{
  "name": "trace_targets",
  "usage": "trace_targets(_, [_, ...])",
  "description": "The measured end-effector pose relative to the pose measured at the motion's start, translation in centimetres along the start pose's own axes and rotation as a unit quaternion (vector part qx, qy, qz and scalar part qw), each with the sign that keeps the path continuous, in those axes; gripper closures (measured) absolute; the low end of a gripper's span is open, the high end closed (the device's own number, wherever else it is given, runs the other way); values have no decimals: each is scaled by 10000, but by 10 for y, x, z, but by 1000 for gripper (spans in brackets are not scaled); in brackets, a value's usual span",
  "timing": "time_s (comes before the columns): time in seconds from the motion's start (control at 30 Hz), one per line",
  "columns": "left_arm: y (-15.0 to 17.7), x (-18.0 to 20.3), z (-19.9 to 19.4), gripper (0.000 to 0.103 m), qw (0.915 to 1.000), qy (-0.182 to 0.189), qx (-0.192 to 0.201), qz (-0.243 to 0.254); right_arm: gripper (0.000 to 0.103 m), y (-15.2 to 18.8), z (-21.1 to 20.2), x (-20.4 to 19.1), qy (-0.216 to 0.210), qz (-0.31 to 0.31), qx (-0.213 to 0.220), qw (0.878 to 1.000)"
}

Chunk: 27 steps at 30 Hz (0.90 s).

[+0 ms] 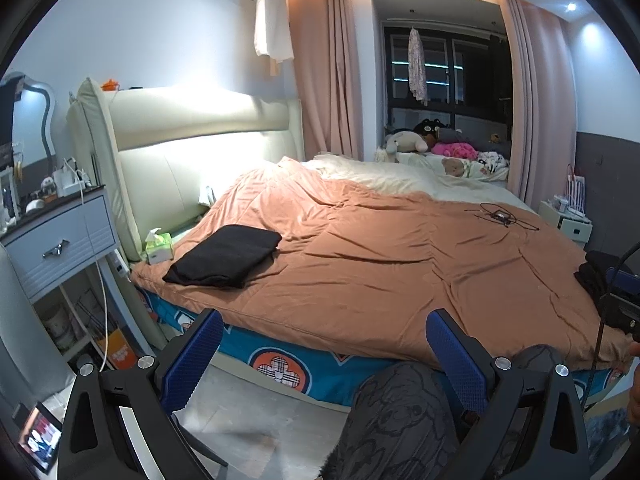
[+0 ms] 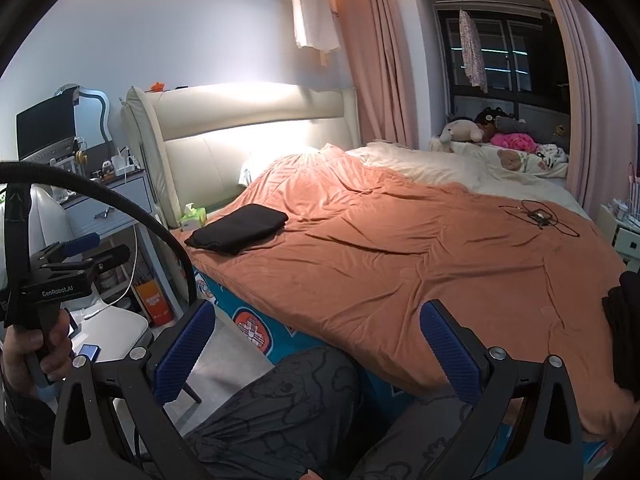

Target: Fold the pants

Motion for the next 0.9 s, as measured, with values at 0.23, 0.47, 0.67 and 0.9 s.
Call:
trace_targets(0.23, [2,2,2,0,10000,60,-47,-10,0,1,1,-2,-32,22,-19,10000])
trace_targets(0.47, [3,0,-1,0,10000,24,-65,-54,0,4,1,-6,-16,75,-37,10000])
trace_targets(0.67, [2,-3,-2,1,9999,24,-38,-100,0,2,-1,-7,-22,72,-28,10000])
trace_targets(0.9, [2,0,-3,1,9999,83,-42,-102,0,2,0,-7,-10,92,-27,10000])
Point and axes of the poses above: each gripper's, at about its wrist camera, not at the fingertips, and z roughly the way its jaws point, x to its right, y to its underside, the point moved 7 cm from there along z, roughly the way its jaws point, and after that the axes turned 2 degrees about -z, right-handed, at the moved point
